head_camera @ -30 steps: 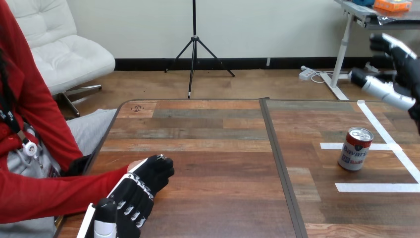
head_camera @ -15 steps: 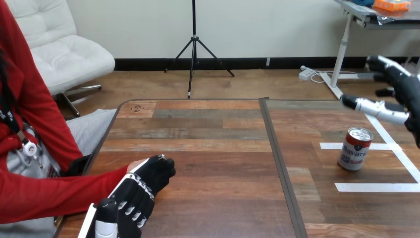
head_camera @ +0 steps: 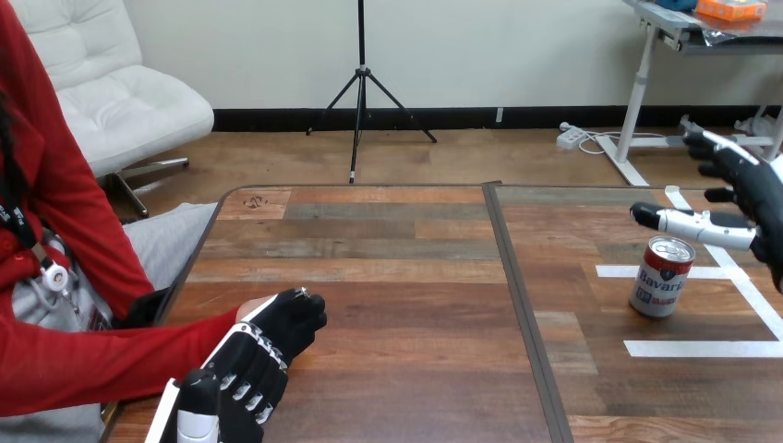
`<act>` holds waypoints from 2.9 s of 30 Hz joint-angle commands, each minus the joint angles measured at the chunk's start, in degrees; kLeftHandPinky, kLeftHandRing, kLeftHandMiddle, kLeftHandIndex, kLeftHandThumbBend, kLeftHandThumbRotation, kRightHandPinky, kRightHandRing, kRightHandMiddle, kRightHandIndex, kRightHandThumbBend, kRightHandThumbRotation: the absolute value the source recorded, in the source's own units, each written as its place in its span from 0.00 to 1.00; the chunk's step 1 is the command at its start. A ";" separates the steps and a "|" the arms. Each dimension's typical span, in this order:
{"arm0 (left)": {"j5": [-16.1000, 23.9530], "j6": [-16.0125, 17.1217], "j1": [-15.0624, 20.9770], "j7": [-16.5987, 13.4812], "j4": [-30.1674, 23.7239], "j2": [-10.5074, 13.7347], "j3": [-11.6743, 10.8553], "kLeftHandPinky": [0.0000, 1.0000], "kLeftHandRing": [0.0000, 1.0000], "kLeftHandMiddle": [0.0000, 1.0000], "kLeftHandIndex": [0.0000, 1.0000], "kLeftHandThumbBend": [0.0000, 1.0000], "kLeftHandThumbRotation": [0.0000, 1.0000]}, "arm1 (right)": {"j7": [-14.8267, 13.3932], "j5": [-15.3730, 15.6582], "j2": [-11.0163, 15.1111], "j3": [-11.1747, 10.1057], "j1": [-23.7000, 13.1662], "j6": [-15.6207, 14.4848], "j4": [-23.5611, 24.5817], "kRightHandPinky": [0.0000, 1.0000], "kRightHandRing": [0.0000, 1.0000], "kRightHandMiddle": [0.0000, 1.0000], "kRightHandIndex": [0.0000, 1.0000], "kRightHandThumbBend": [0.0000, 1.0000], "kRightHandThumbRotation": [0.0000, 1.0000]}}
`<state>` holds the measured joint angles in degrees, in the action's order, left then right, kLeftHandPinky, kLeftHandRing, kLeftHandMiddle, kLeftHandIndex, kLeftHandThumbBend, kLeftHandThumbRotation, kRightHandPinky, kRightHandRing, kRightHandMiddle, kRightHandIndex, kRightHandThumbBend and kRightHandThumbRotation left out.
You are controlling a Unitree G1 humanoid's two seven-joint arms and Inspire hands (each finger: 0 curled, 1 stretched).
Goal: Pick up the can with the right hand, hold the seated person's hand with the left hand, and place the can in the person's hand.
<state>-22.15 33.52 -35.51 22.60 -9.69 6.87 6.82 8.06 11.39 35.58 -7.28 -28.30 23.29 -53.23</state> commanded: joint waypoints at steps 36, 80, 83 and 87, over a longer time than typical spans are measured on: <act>-0.15 1.87 4.73 0.98 0.36 -2.01 -0.70 0.88 0.83 0.80 0.75 0.77 1.00 | -0.17 2.28 0.59 5.64 -6.55 -3.32 -6.73 0.88 0.97 0.98 0.98 1.00 0.45; -1.48 2.25 4.83 2.42 0.68 -1.12 -0.75 0.85 0.84 0.81 0.75 0.77 1.00 | -3.76 3.83 -0.90 7.91 -8.80 -5.78 -11.60 0.86 0.94 0.96 0.95 1.00 0.37; -1.48 2.19 4.76 2.53 0.65 -1.17 -0.82 0.85 0.84 0.81 0.75 0.77 1.00 | -3.82 3.88 -0.91 7.93 -9.02 -5.89 -11.80 0.86 0.94 0.96 0.95 1.00 0.37; -1.26 2.29 4.73 2.57 0.67 -1.30 -0.96 0.85 0.84 0.81 0.75 0.77 1.00 | -3.90 3.90 -1.03 7.84 -9.37 -6.39 -11.98 0.86 0.95 0.96 0.95 1.00 0.37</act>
<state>-22.97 34.67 -35.46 24.70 -8.93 6.87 6.63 5.54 15.50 35.32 0.24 -31.54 16.92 -65.63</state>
